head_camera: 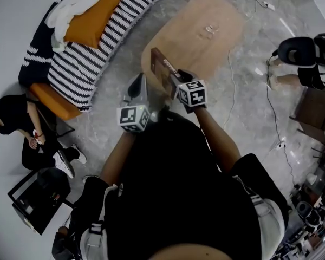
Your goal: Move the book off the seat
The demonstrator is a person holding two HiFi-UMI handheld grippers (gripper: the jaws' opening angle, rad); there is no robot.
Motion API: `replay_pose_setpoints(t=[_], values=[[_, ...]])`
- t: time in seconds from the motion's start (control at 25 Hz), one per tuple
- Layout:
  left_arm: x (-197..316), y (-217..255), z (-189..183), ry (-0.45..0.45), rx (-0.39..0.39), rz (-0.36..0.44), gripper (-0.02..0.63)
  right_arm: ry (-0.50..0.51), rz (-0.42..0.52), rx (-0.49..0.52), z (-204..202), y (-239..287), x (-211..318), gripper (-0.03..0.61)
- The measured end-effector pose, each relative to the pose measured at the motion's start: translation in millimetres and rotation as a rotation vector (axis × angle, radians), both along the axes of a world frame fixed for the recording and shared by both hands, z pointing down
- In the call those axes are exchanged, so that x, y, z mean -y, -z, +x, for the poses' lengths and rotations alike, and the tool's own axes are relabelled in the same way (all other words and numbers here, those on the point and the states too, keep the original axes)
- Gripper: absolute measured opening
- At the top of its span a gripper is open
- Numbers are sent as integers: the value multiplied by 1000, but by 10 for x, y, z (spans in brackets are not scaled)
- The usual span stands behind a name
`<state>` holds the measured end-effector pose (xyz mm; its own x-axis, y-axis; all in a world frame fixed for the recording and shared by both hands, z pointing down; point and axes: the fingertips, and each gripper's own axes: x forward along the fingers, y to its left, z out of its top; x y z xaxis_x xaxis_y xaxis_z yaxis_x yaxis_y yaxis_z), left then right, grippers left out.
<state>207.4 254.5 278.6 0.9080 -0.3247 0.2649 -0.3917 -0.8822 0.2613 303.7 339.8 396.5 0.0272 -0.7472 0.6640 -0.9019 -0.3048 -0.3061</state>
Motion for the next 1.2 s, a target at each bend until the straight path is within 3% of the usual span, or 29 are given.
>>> replay_pose_setpoints(t=[0.48, 0.68, 1.0, 1.2], values=[[72, -100, 434, -74, 36, 8, 6, -146, -8, 46, 486, -225, -58, 153], [209, -290, 620, -138, 53, -5, 6, -220, -47, 82, 566, -448, -28, 153], [446, -726, 1215, -200, 99, -61, 6, -314, -95, 133, 1000, -922, 123, 153], [678, -968, 1352, -269, 135, -73, 6, -385, -99, 162, 1119, -1131, 285, 153]])
